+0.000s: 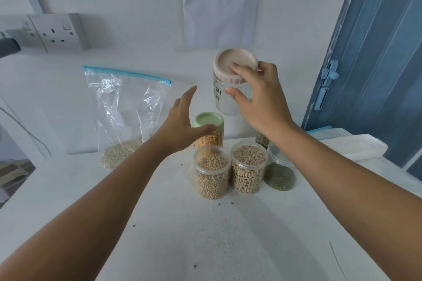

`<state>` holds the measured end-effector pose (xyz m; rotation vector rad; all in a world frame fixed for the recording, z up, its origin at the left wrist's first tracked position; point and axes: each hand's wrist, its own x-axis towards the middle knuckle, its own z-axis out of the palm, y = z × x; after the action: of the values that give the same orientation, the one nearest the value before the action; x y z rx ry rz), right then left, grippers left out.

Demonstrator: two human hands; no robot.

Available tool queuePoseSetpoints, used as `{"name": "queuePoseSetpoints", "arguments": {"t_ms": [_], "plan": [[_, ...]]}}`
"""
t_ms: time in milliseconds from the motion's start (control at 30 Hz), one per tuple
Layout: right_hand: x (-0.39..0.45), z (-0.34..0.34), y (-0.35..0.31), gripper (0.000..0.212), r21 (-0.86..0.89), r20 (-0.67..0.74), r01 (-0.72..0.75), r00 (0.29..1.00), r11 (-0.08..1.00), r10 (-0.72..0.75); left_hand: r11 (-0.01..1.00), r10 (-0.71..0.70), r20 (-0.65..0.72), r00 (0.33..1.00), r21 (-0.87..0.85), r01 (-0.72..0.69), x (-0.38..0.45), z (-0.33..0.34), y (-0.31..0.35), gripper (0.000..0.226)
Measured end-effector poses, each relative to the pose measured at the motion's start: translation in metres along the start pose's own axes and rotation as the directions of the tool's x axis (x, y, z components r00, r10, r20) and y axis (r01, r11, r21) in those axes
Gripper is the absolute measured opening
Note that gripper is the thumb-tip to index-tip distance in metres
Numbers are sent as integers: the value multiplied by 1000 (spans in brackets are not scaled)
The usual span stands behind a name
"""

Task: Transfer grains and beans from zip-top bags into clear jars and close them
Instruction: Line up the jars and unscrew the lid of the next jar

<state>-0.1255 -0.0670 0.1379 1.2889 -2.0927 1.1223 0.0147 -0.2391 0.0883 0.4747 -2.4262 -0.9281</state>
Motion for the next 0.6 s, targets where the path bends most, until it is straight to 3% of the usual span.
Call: {"name": "queuePoseSetpoints", "arguments": {"t_ms": [133,300,433,600], "plan": [[3,2,-39,54,52,8,46,999,998,-46,990,49,-68,997,-131,-57,-18,-27,7,116],[-21,37,-82,55,218,177,-59,984,974,20,973,-2,-157,988,-229,-34,-46,-56,-14,121],[-51,79,-92,54,243,356,-160,932,957,65,979,-67,-102,993,-199,45,-76,-65,-54,110],[-82,101,-97,54,278,509,-162,861,947,-2,987,-104,-66,992,-126,96,-119,-57,-97,97]]}}
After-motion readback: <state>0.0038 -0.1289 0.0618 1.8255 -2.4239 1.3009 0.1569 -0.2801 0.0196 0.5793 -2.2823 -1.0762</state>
